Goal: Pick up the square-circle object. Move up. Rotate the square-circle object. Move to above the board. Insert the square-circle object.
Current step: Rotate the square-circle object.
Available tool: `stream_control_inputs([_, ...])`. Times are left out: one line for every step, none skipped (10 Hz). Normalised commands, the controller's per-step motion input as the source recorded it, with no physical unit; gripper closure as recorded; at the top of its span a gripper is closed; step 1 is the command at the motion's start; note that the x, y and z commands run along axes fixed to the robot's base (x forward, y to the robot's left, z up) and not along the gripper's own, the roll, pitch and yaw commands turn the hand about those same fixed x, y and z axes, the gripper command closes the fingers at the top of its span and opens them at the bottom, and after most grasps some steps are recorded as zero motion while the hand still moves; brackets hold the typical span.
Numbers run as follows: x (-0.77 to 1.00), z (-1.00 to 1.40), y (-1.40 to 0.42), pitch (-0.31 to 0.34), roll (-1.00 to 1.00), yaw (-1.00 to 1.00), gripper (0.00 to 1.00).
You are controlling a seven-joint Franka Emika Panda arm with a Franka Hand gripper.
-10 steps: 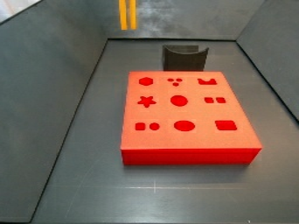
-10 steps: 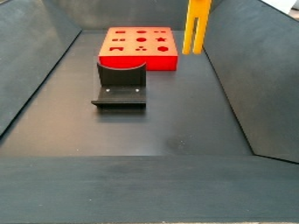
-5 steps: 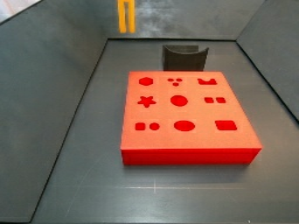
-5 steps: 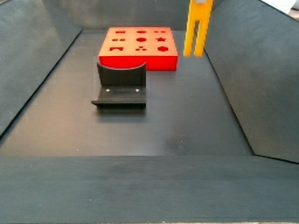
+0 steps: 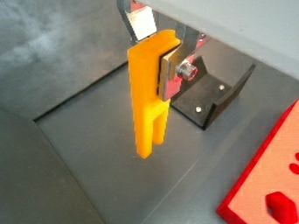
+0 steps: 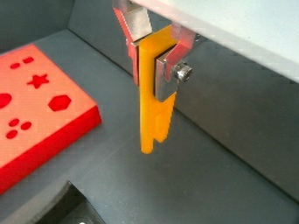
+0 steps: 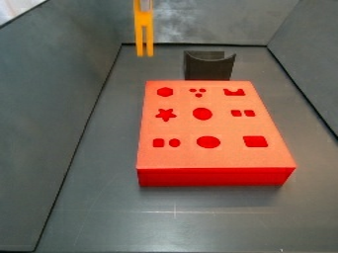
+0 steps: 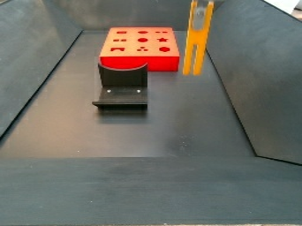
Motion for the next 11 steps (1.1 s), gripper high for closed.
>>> stream_control_inputs([0.04, -0.99, 0.01, -0.053, -0.17, -0.04, 1.00])
stream_control_inputs([0.04, -0.84, 0.01, -0.051, -0.17, -0.04, 1.00])
stream_control_inputs([0.03, -0.66, 0.01, -0.056, -0.17, -0.04, 1.00])
stream_control_inputs([0.03, -0.53, 0.01, -0.063, -0.17, -0.04, 1.00])
stream_control_inputs([0.02, -0.44, 0.00, -0.066, -0.16, -0.03, 1.00])
stream_control_inputs([0.02, -0.27, 0.00, -0.071, -0.15, -0.03, 1.00])
stream_control_inputs([0.00, 0.00, 0.00, -0.073, 0.03, -0.03, 0.00])
stream_control_inputs([0.00, 1.00, 0.00, -0.041, 0.03, -0.02, 0.00])
stream_control_inputs([-0.01, 1.00, 0.00, -0.026, 0.03, -0.02, 0.00])
stream_control_inputs([-0.03, 1.00, 0.00, 0.009, 0.03, -0.01, 0.00])
stream_control_inputs([-0.02, 0.91, 0.01, 0.032, 0.04, -0.01, 0.00])
